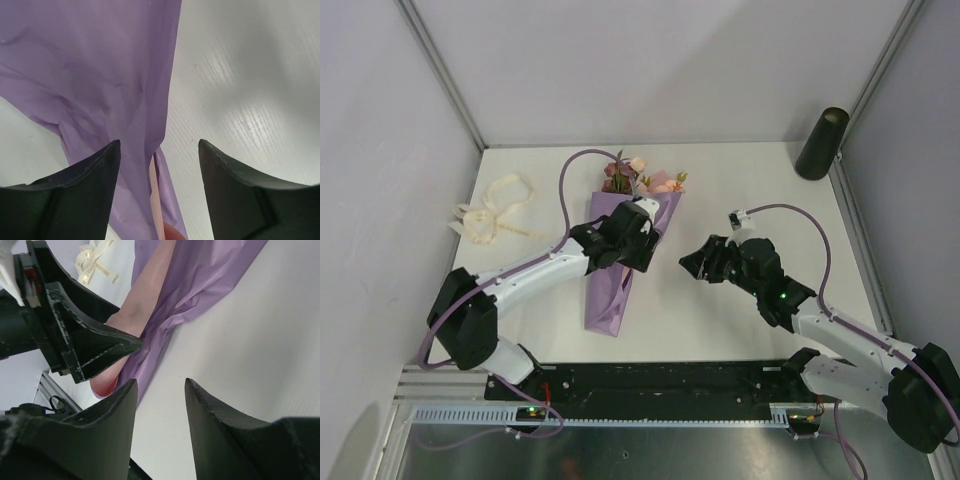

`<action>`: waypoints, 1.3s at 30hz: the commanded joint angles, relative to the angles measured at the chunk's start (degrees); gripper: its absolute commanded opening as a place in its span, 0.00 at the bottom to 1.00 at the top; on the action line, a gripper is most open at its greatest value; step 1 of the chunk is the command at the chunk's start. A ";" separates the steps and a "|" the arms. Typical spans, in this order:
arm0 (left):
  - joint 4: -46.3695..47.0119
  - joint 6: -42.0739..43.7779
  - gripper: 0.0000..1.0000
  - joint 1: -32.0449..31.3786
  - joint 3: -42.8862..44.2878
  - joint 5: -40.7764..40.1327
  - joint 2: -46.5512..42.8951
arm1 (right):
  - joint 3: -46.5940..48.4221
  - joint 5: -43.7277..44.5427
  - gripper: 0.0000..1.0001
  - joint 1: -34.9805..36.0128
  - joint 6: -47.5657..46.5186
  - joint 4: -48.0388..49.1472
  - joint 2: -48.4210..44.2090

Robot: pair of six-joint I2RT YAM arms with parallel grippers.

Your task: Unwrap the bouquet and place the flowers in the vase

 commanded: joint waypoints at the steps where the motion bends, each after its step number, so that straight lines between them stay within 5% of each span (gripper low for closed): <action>1: 2.40 0.98 0.67 -0.63 -0.79 -4.25 0.16 | -0.16 1.06 0.48 -0.17 1.24 2.26 -0.38; 4: 3.07 0.87 0.60 -0.61 -1.50 -5.83 -0.87 | -0.47 0.85 0.48 -0.20 1.74 3.08 0.07; 14: 4.55 -3.17 0.03 -0.10 -3.46 -9.50 -5.31 | -0.60 0.57 0.52 -0.27 8.46 12.03 9.11; 28: 6.90 -12.31 0.00 8.37 -11.10 -5.78 -15.53 | 4.05 1.64 0.63 0.33 23.13 34.02 35.74; 39: 7.35 -14.17 0.00 11.70 -17.36 -6.61 -23.96 | 13.81 -1.86 0.60 2.30 25.51 35.39 49.75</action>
